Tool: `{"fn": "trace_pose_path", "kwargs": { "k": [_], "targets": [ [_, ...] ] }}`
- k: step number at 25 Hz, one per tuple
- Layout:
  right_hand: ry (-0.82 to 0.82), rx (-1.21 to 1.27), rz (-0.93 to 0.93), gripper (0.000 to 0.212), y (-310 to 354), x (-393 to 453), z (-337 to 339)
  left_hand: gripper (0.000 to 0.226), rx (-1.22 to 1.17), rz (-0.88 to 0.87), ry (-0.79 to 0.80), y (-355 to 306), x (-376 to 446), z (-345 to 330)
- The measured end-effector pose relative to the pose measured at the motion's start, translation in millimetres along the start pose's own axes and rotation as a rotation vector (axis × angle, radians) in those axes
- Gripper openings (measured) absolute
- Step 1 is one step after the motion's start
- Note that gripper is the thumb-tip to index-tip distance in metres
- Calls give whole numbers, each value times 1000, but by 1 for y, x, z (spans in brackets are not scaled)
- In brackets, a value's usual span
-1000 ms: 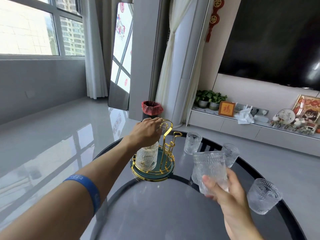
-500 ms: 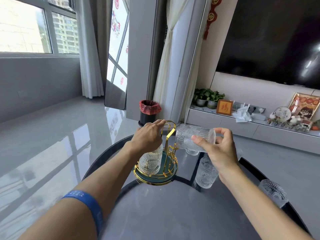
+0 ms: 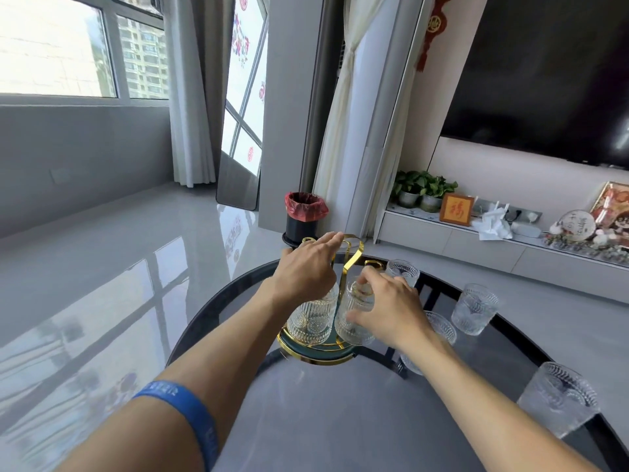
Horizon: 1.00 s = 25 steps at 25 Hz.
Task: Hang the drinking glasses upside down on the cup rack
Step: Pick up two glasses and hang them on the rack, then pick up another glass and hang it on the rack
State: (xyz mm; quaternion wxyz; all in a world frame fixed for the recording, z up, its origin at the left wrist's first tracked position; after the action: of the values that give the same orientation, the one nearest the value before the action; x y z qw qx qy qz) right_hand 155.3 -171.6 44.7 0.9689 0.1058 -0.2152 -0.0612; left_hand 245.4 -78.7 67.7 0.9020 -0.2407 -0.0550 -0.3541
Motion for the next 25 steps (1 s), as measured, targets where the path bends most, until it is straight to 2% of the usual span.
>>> {"fn": "trace_pose_path", "kwargs": {
  "k": [6,9,11,13,15,18,20,22,23,25],
  "targets": [
    [48,-1,-60,39,-9,-4,-10,78,11,5,36,-5,0,-3],
    [76,90,-66,58,-12,-22,-14,72,236,99,76,-7,1,4],
    [-29,165,-95,69,-26,-51,-9,65,248,74,-43,-30,-5,14],
    [-161,208,-155,63,-50,-93,-3,60,114,-69,-191,-68,-28,9],
    [-202,201,-237,53,-79,-138,-5,62,-11,-190,-204,-101,-54,-22],
    [-88,81,-333,51,-117,-191,-25,71,22,-176,-117,-130,-65,-84],
    [8,-56,-315,48,-128,-214,-41,74,71,-173,-93,-146,-65,-120],
    [-26,-102,-248,41,-127,-225,-48,77,88,-226,-73,-166,-62,-149],
    [-64,-111,-233,40,-127,-226,-47,81,64,-199,-46,-168,-56,-161],
    [-128,-127,-229,39,-128,-224,-44,92,4,-18,28,-154,-38,-179]
  ]
}}
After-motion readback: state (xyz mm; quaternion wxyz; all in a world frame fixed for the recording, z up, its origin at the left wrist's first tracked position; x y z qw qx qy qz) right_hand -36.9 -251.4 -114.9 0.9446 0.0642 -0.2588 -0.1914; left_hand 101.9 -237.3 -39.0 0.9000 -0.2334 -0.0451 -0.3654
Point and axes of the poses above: each hand's wrist, its own x-axis towards the middle knuckle, its own z-axis out of the back of the hand, y = z × x, the point moved 10 cm from there along x, towards the middle knuckle, and after that the axes turned 9 degrees about z, right-handed, at the moved point
